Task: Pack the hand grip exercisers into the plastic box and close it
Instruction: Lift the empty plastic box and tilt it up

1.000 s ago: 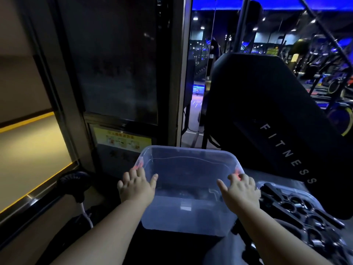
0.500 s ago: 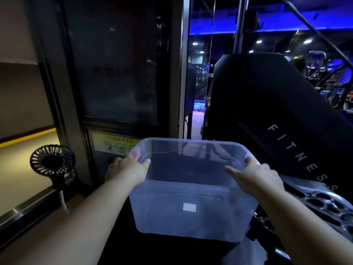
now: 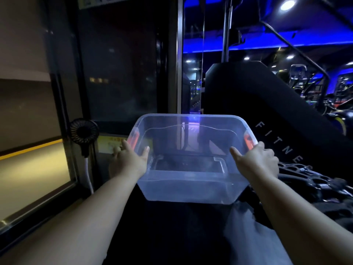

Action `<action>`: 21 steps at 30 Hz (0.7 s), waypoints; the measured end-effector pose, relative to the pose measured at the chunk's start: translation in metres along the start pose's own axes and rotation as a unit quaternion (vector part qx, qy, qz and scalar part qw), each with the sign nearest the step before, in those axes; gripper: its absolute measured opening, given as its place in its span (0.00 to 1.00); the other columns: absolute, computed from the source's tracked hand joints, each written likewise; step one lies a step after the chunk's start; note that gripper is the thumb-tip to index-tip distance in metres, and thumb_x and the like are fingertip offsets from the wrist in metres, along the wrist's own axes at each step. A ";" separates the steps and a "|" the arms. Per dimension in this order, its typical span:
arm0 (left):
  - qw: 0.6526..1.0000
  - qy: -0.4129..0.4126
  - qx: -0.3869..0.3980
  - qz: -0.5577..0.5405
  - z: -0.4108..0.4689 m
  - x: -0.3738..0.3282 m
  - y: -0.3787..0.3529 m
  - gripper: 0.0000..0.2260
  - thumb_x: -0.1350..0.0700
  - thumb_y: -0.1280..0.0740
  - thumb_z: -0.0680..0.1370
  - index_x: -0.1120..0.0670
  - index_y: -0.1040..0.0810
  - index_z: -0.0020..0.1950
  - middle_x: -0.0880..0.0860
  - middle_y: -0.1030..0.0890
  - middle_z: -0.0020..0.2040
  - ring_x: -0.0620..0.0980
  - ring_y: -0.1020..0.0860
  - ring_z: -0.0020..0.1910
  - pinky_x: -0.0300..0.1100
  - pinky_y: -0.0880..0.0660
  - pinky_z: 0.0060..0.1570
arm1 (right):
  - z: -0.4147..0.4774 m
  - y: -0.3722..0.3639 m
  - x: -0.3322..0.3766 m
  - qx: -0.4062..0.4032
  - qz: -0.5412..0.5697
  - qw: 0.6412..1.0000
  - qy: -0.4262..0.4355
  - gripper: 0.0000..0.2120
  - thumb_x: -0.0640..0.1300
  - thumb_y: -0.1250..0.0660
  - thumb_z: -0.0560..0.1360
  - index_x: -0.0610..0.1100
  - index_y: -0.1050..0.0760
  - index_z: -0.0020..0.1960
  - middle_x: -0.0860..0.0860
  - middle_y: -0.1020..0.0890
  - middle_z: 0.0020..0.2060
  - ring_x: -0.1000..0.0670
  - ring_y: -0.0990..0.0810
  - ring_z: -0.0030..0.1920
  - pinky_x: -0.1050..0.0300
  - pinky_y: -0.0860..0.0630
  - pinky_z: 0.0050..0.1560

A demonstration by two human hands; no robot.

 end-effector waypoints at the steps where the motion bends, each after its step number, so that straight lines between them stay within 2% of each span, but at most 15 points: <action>1: 1.000 -0.006 -0.010 -0.011 -0.008 0.004 0.003 0.37 0.35 0.42 0.75 0.59 0.42 0.75 0.64 0.35 0.71 0.64 0.34 0.68 0.55 0.34 0.63 | -0.006 0.002 -0.006 -0.004 0.010 1.000 -0.012 0.41 0.70 0.38 0.70 0.39 0.38 0.70 0.37 0.29 0.63 0.36 0.30 0.63 0.42 0.30 0.60; 6: 0.997 -0.032 -0.043 -0.047 -0.042 0.015 0.015 0.38 0.36 0.43 0.76 0.57 0.48 0.77 0.63 0.36 0.72 0.64 0.34 0.68 0.55 0.34 0.62 | -0.024 0.008 -0.027 -0.009 0.114 0.993 -0.026 0.31 0.64 0.45 0.77 0.40 0.34 0.67 0.35 0.30 0.62 0.35 0.29 0.62 0.44 0.31 0.60; 12: 0.994 -0.047 -0.065 -0.074 -0.057 0.021 0.016 0.37 0.38 0.40 0.76 0.57 0.47 0.77 0.65 0.35 0.69 0.66 0.32 0.64 0.58 0.29 0.56 | -0.030 0.013 -0.050 -0.054 0.270 0.961 -0.034 0.19 0.55 0.43 0.79 0.46 0.27 0.64 0.39 0.24 0.55 0.40 0.24 0.48 0.53 0.29 0.50; 16: 0.992 -0.056 -0.077 -0.078 -0.064 0.028 0.009 0.37 0.40 0.37 0.75 0.58 0.46 0.77 0.66 0.35 0.69 0.67 0.33 0.64 0.60 0.29 0.55 | -0.034 0.004 -0.063 -0.059 0.297 0.951 -0.067 0.16 0.51 0.42 0.80 0.40 0.28 0.59 0.40 0.21 0.51 0.39 0.23 0.50 0.55 0.35 0.46; 18: 0.990 -0.063 -0.092 -0.087 -0.068 0.032 0.003 0.38 0.43 0.33 0.74 0.60 0.45 0.76 0.69 0.33 0.67 0.69 0.32 0.62 0.61 0.30 0.54 | -0.035 -0.008 -0.063 -0.033 0.298 0.952 -0.059 0.15 0.51 0.45 0.81 0.41 0.29 0.56 0.42 0.21 0.45 0.41 0.25 0.44 0.54 0.35 0.44; 21: 0.986 -0.068 -0.109 -0.108 -0.068 0.037 -0.007 0.37 0.47 0.30 0.73 0.62 0.42 0.75 0.71 0.32 0.64 0.72 0.31 0.60 0.63 0.30 0.53 | -0.033 -0.021 -0.065 -0.011 0.298 0.954 -0.045 0.13 0.52 0.48 0.82 0.44 0.31 0.53 0.46 0.23 0.37 0.45 0.26 0.35 0.54 0.35 0.34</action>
Point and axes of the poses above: each hand's wrist, its own z-axis towards the middle knuckle, its own y-axis out of the back of the hand, x = y × z, the point moved 9 cm from there along z, towards the middle knuckle
